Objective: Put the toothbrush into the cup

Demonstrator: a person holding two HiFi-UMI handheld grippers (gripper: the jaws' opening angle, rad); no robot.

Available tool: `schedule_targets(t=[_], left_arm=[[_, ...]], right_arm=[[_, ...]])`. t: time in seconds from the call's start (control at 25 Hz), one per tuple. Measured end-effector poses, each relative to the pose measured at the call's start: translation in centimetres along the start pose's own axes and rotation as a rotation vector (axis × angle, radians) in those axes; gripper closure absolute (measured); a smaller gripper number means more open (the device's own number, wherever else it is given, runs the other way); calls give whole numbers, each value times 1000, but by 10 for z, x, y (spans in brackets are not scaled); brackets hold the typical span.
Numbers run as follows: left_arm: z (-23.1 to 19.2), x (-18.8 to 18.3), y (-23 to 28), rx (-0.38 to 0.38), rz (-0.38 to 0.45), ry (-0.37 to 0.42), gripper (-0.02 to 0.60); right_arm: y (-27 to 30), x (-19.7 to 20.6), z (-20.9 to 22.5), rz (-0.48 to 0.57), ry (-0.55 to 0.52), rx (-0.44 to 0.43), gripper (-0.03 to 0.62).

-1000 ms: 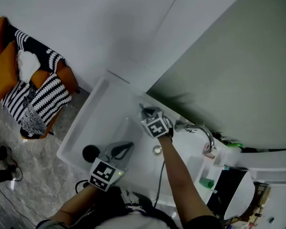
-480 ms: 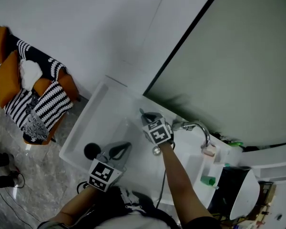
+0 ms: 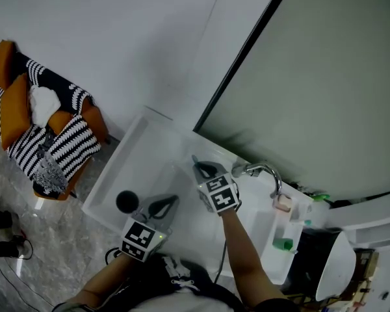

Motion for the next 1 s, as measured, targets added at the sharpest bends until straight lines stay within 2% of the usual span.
schedule_targets(t=[0.28, 1.0], left_arm=[[14, 2, -15, -7, 14, 18, 581], [49, 12, -45, -22, 30, 52, 581]], right_arm=[[-47, 2, -22, 83, -36, 30, 565], [-129, 32, -74, 254, -5, 28, 565]])
Point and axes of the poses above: the fingertips, and each gripper's own axes: y forward along the fingers, z to its right, x out of its underside, the point moved 8 cm from there along -y, backward along the fingers, and after that the axes turned 13 degrees about -z, right-handed, at the moved point
